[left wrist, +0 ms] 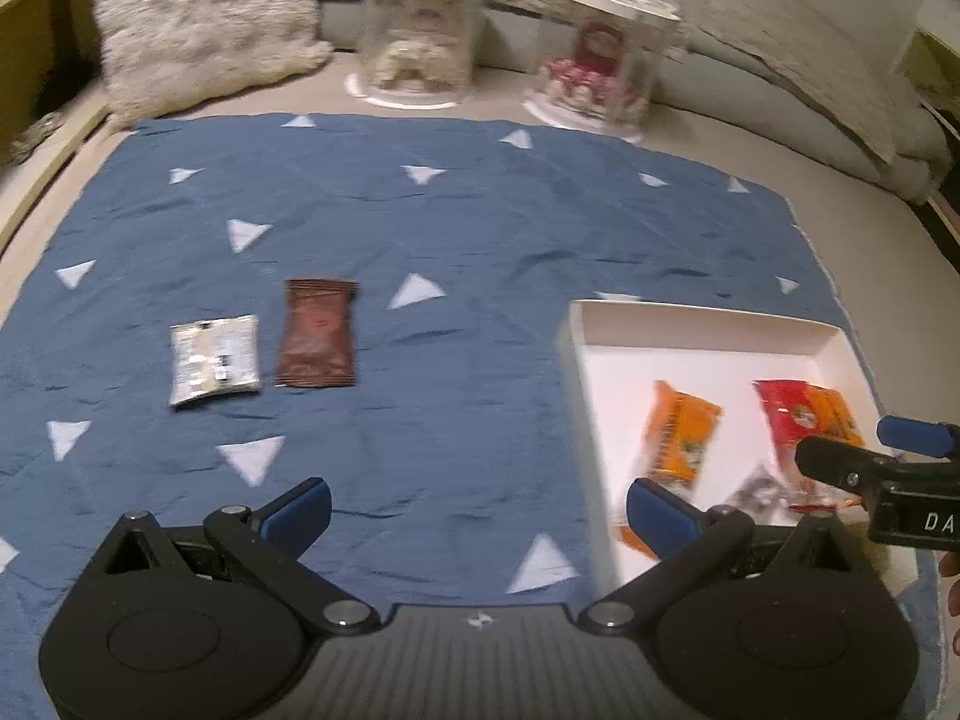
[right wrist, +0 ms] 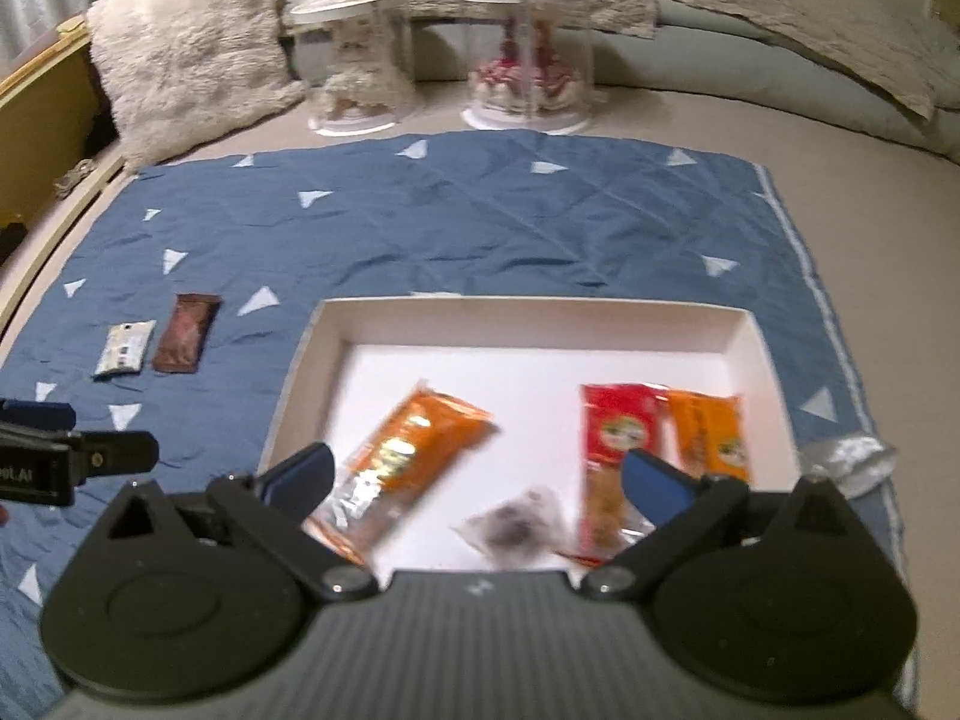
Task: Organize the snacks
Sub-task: 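Move both tools from the tray toward the brown and white packets, then close right tool on the brown chocolate packet while left tool grasps white packet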
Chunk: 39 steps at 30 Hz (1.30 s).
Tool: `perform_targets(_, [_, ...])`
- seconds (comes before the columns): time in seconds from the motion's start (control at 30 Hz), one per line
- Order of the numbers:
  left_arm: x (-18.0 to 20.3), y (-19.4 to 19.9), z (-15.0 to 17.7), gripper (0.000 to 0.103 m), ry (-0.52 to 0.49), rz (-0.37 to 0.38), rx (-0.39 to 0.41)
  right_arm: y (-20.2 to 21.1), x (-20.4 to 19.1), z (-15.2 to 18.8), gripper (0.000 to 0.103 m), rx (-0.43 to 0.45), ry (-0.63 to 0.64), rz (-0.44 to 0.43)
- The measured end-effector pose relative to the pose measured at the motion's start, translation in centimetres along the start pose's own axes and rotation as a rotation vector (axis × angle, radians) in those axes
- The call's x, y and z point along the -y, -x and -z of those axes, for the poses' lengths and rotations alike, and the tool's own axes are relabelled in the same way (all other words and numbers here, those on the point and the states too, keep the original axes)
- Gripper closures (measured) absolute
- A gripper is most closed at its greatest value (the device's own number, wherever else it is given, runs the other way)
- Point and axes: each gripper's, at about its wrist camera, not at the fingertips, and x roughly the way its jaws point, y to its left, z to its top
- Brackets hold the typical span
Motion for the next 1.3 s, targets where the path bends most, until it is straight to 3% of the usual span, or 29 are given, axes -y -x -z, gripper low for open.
perform_targets(0.43, [-9.1,-0.1,-0.2,0.0,0.142,-0.088,-0.002,-3.6,-7.7,-1.6,0.0,0.007,0.056,-0.09])
perform_targets(0.7, [-14.1,-1.4,-1.9,0.0,0.206,-0.168,0.036,-6.2,-10.7,-2.2,0.0,0.049,0.057,-0.142])
perform_targets(0.93, [-15.4,-3.8,-3.1,0.0,0.181,-0.148,0.086,-8.7,-13.3,-3.6,0.0,0.037,0.011,-0.226])
perform_targets(1.13, [-16.1,-6.1,-4.3,0.0,0.219,-0.121,0.121,-12.1,-16.0,-6.0,0.001,0.018,-0.055,-0.268])
perform_targets(1.3, [-18.4,-7.8,-4.8,0.0,0.303,-0.126,0.133,-16.6,-18.0,-7.7,0.014,-0.039,-0.138,-0.27])
